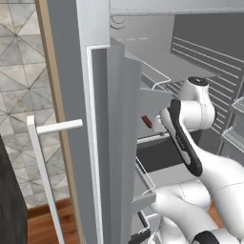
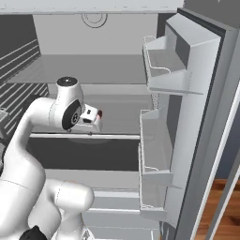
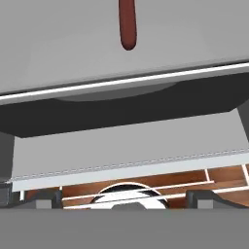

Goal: Retrieve the sausage and cheese from the fridge and place them on the cutting board on the counter.

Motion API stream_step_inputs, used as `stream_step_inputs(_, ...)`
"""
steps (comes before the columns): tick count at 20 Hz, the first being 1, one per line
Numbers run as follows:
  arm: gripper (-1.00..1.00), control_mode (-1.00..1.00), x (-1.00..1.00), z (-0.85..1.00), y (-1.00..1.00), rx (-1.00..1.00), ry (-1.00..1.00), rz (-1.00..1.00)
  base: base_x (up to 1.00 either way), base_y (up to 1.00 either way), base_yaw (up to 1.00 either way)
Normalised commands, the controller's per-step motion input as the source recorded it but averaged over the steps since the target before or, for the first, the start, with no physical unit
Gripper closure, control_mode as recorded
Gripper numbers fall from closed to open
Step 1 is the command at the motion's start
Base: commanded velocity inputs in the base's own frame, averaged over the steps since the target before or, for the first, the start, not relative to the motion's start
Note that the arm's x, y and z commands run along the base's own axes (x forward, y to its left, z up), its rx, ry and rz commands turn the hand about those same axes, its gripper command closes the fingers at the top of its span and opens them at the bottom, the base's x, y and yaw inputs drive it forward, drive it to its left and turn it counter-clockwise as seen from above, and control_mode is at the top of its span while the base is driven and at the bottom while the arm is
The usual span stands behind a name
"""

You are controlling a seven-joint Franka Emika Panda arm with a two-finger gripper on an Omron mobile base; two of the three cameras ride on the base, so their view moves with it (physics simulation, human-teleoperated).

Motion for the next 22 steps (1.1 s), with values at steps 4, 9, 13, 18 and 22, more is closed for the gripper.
stream_step_inputs(4, -1.00, -1.00, 0.53, -0.18, 0.05, -0.05, -0.13, 0.00, 0.00, 0.00, 0.00)
stream_step_inputs(9, -1.00, -1.00, 0.34, -0.22, 0.10, -0.10, -0.23, 0.00, 0.00, 0.00, 0.00)
stream_step_inputs(13, -1.00, -1.00, 0.47, -0.14, 0.06, -0.02, -0.09, 0.00, 0.00, 0.00, 0.00)
stream_step_inputs(18, -1.00, -1.00, 0.59, -0.11, 0.00, 0.00, 0.00, 0.00, 0.00, 0.00, 0.00)
stream_step_inputs(22, -1.00, -1.00, 0.59, 0.00, 0.00, 0.00, 0.00, 0.00, 0.00, 0.00, 0.00)
